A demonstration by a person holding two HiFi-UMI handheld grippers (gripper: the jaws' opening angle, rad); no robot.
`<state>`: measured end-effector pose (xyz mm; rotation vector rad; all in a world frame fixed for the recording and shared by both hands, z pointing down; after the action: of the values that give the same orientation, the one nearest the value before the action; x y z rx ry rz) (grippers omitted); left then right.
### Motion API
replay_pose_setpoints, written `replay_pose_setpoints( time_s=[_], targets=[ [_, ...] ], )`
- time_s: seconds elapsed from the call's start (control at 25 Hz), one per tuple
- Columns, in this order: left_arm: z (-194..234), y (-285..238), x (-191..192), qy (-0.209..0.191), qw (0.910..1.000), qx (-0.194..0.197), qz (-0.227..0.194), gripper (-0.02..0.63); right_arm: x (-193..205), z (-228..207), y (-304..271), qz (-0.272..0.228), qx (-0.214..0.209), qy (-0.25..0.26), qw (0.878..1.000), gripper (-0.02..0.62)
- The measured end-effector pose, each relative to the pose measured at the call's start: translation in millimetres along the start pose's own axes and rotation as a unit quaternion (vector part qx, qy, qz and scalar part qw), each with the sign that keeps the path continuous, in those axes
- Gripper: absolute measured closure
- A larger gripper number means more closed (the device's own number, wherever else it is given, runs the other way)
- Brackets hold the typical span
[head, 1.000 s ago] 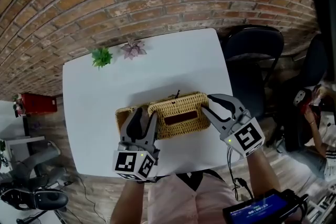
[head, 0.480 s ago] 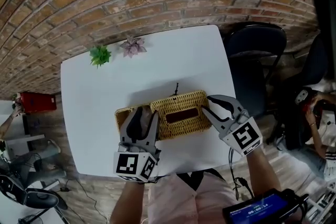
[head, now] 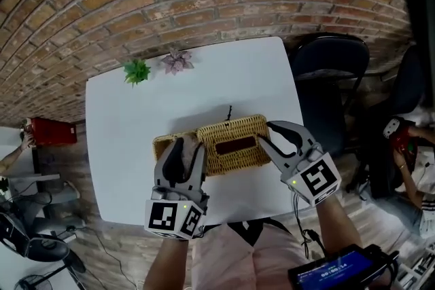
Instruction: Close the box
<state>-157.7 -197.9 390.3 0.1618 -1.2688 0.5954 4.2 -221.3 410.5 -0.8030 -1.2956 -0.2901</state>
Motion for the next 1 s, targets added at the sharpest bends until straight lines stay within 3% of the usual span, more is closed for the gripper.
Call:
replay_pose_setpoints(
  time_s=[0.16,0.36,0.48,0.72,1.0],
  targets=[
    [-20,12,-44,-0.04,0.9984,-0.019,-0.035,0.428,-48,3,19,-0.052,0.029,-0.026,0.998,0.508],
    [-53,27,-102,-0.099,0.991,-0.042,-0.08,0.515,-110,2,50,-0.119,0.081,-0.031,0.989,0.588],
    [-72,36,-126,-0.124,0.9857,-0.057,-0.099,0.576,-136,1,69,-0.144,0.106,-0.022,0.984,0.594],
    [-103,46,-158,-0.165,0.9756,-0.064,-0.13,0.586,-170,-2,98,-0.177,0.138,-0.011,0.975,0.595],
    [-118,49,-171,-0.175,0.9712,-0.063,-0.149,0.586,-180,-1,116,-0.189,0.156,0.006,0.969,0.595]
  ],
)
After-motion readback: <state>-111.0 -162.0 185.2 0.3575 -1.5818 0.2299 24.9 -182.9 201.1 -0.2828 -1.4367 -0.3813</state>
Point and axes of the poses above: the fingertips, and each gripper's own axes: y backward along the fingers, z to its left, x out of its underside, the point moved 1 cm from there along y, backward along the fingers, and after that the axes turned 11 degrees about x, right-handed, at the moved point
